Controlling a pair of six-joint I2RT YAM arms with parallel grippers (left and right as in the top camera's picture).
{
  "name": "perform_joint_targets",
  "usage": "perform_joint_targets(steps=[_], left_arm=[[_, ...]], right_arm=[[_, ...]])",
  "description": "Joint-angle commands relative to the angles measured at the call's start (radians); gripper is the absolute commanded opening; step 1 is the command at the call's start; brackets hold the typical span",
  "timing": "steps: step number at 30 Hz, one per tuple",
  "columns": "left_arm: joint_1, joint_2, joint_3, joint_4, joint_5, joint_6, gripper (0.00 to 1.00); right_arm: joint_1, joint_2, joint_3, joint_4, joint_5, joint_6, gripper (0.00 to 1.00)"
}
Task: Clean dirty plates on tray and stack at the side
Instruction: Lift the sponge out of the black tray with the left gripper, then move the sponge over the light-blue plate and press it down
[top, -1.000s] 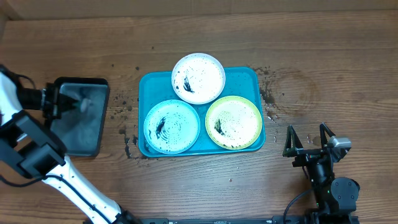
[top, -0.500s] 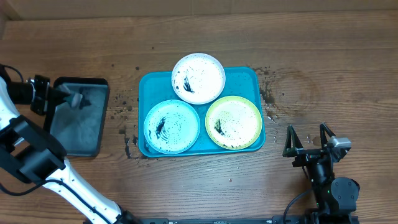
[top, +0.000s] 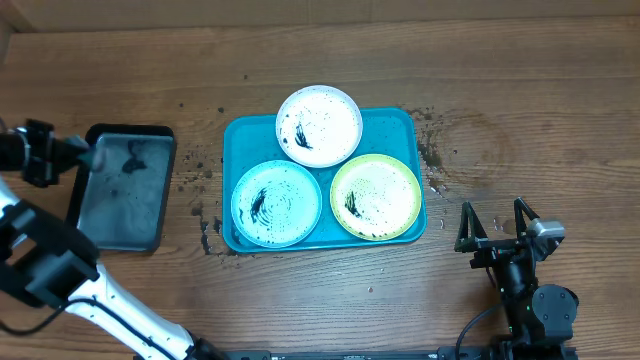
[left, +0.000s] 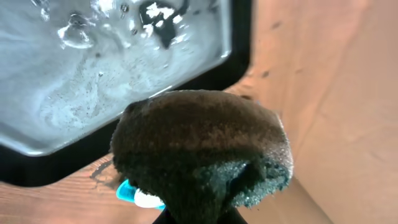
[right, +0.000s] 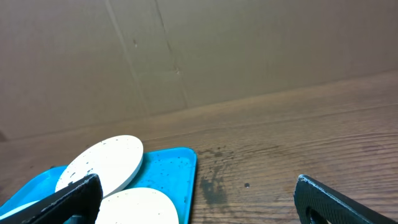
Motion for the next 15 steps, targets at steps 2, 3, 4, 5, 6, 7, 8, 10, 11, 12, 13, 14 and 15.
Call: perform_joint_targets(steps=[2, 3, 4, 5, 6, 7, 8, 10, 11, 12, 13, 14, 15], left_arm=[[-0.04, -0.008, -0.057, 0.02, -0.148, -0.006, 0.04], [-0.054, 0.007, -0.099, 0.038, -0.187, -0.006, 0.04], [-0.064, 0.018, -0.134, 0.051, -0.222, -0.008, 0.04], [-0.07, 0.026, -0.159, 0.058, -0.246, -0.008, 0.04], [-0.075, 0.036, -0.18, 0.065, -0.249, -0.007, 0.04], [-0.076, 0.038, -0.185, 0.063, -0.247, -0.007, 0.05], [-0.076, 0.038, -0.183, 0.063, -0.233, -0.007, 0.04], [-0.072, 0.024, -0.139, 0.034, -0.196, -0.007, 0.04], [-0.072, 0.014, -0.104, 0.011, -0.189, -0.007, 0.04], [-0.072, 0.005, -0.053, -0.018, -0.188, -0.007, 0.04], [-0.072, -0.005, -0.01, -0.028, -0.187, -0.003, 0.04], [-0.072, -0.025, 0.028, -0.028, -0.175, 0.021, 0.04], [-0.072, -0.054, 0.06, -0.028, -0.171, 0.023, 0.04]], right_arm=[[0.006, -0.007, -0.011, 0.005, 0.01, -0.003, 1.0], [0.006, -0.007, -0.011, 0.005, 0.01, -0.003, 1.0], [0.006, -0.007, -0.011, 0.005, 0.01, -0.003, 1.0], [0.006, -0.007, -0.011, 0.005, 0.01, -0.003, 1.0], [0.006, -0.007, -0.011, 0.005, 0.01, -0.003, 1.0], [0.006, -0.007, -0.011, 0.005, 0.01, -0.003, 1.0], [0.006, -0.007, -0.011, 0.005, 0.01, -0.003, 1.0], [0.006, -0.007, -0.011, 0.005, 0.01, -0.003, 1.0], [0.006, -0.007, -0.011, 0.005, 0.01, -0.003, 1.0], [0.006, -0.007, -0.011, 0.005, 0.01, -0.003, 1.0], [0.006, -0.007, -0.011, 0.005, 0.01, -0.003, 1.0], [0.006, -0.007, -0.011, 0.005, 0.01, -0.003, 1.0], [0.006, -0.007, -0.011, 0.005, 0.01, -0.003, 1.0]])
